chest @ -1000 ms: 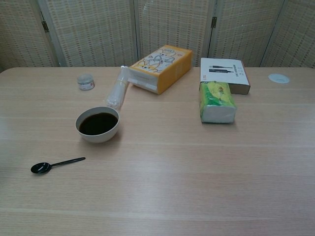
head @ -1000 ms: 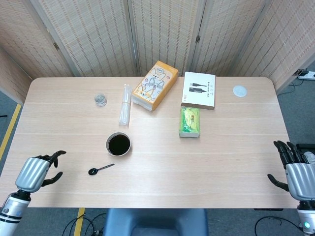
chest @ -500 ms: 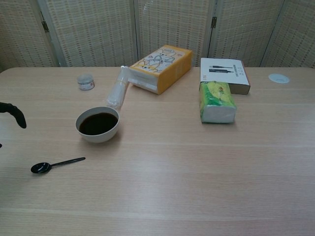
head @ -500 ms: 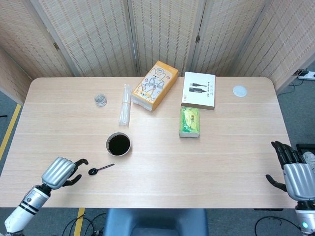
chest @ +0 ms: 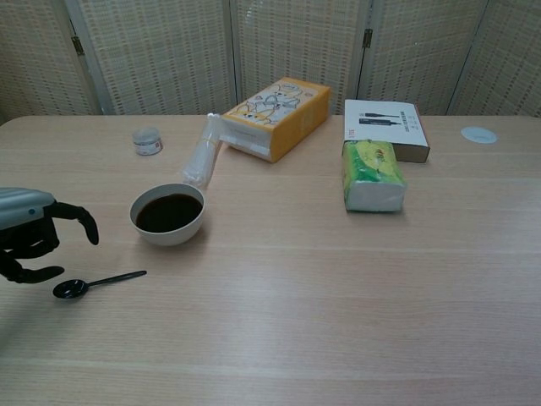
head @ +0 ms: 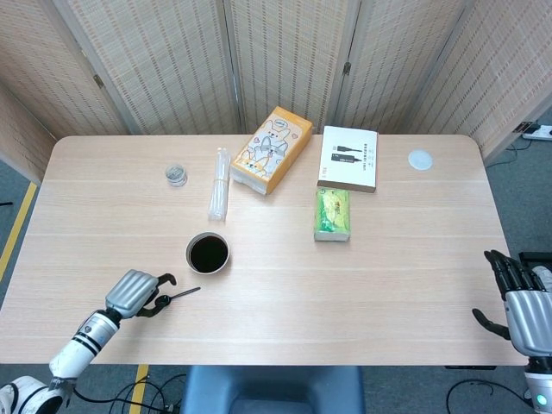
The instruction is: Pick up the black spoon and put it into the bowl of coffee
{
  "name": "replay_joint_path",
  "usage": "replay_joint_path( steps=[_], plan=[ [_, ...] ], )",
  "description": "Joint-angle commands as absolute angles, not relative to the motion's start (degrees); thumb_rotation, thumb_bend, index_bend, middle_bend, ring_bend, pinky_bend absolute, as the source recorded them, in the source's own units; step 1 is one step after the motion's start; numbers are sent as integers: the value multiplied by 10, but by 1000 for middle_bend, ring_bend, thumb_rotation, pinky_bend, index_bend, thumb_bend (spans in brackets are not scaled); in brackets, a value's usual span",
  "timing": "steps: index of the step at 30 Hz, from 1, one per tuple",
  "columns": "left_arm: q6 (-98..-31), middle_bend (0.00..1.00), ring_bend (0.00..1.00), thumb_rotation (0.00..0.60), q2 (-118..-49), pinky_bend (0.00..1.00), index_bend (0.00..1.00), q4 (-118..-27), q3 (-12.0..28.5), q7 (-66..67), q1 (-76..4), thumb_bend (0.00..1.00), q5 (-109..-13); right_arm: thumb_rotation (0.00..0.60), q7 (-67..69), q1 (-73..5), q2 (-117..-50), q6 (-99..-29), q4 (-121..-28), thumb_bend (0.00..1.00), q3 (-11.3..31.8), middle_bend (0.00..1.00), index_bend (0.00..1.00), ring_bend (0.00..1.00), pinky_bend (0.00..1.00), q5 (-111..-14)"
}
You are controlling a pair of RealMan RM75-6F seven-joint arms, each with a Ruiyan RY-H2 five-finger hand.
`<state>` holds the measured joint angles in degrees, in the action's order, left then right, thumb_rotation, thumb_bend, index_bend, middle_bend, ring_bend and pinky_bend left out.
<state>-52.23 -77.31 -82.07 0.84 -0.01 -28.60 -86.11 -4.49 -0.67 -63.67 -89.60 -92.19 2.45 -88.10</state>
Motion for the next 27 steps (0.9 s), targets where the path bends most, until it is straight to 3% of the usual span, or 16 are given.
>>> replay_joint_path(
  steps=[1,13,27],
  plan=[
    [-498,935,914,600,-786,981,346,-810,14,2,-299,411,-837,600,-43,-5,-638,-896,-919,78,24,107,78,156,220,-880],
    [-428,936,914,600,-809,981,361,-789,14,24,-328,417,-764,600,-38,-6,-642,-889,-909,78,26,107,78,159,220,-875],
    [-403,936,914,600,-819,981,359,-792,10,47,-345,429,-720,600,-32,-5,-643,-886,-902,80,29,107,78,162,220,-867]
  ],
)
